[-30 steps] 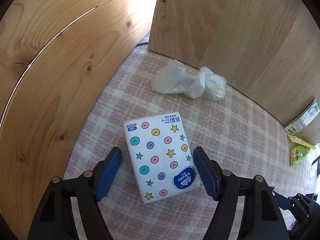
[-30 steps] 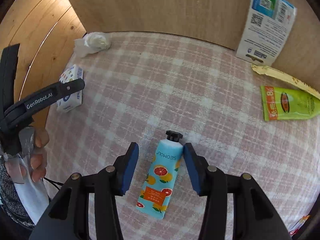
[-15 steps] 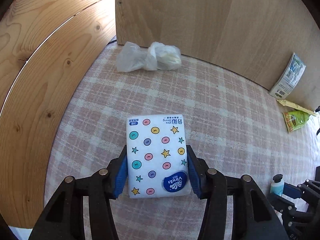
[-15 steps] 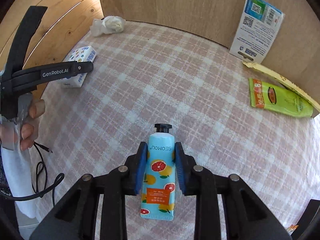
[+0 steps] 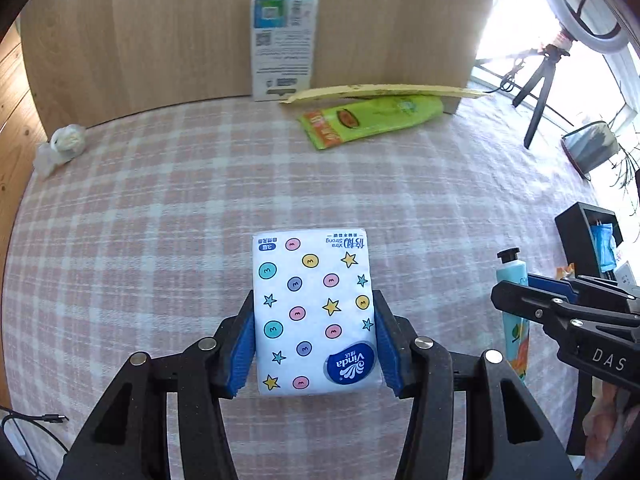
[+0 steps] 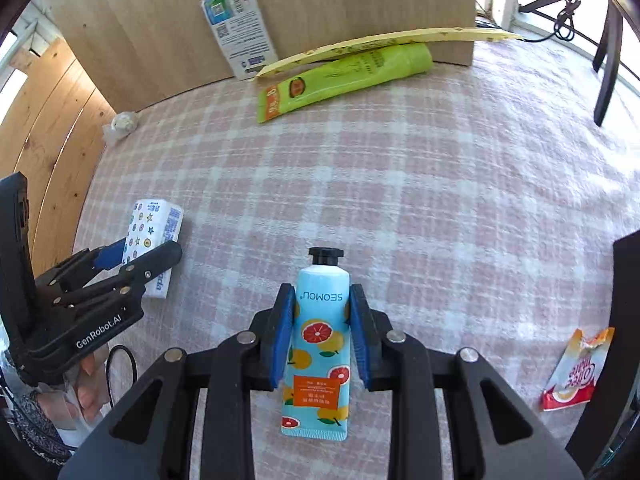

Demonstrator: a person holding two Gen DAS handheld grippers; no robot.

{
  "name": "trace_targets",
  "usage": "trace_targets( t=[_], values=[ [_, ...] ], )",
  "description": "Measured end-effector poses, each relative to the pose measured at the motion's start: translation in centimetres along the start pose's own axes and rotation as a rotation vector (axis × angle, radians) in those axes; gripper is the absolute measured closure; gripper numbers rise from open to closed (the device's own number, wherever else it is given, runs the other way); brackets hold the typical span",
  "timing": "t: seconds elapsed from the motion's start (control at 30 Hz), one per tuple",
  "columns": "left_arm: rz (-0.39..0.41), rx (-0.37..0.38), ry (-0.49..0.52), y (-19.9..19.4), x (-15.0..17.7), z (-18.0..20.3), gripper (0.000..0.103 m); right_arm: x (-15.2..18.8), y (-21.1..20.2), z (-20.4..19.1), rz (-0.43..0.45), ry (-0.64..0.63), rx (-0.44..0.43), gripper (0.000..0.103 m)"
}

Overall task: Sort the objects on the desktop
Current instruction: 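Carry the tube and tissue pack into the black bin and release both, then withdraw both tools from the bin back over the table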

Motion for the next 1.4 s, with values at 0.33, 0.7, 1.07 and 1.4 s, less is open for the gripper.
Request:
trace_targets(
  t=[0.33,0.7,1.07,1.4],
  values=[
    [0.047,0.180,0.238,-3.6,-3.5,15.9,0.054,2.9,-10.6,9.1,0.193,0.144,0.016,0.076],
    [0.029,0.261,0.457,-4.4,-2.0,30.7,0.053,6.8,-24.8,22.8,0.288,0.265,0.171,0.076],
    [0.008,0.273,0.525,-3.6,-1.7,36.3,0.053,10.4,-27.6,35.1,0.241,0.399,0.372,0.076],
    [-0.015,0.277,0.531,-3.4,-2.0,36.4,0.038,11.3,-26.3,37.4,0.169,0.403,0.398,0.060]
  ],
)
Point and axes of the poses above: each gripper's, at about its wrist camera, not at the fingertips, and y roughly the way its jaws point, z to its right, x to its underside, the point moved 5 cm from there along y, roughly the way its jaws point, and after that the axes turned 5 degrees about -z, right-handed, at the moved point
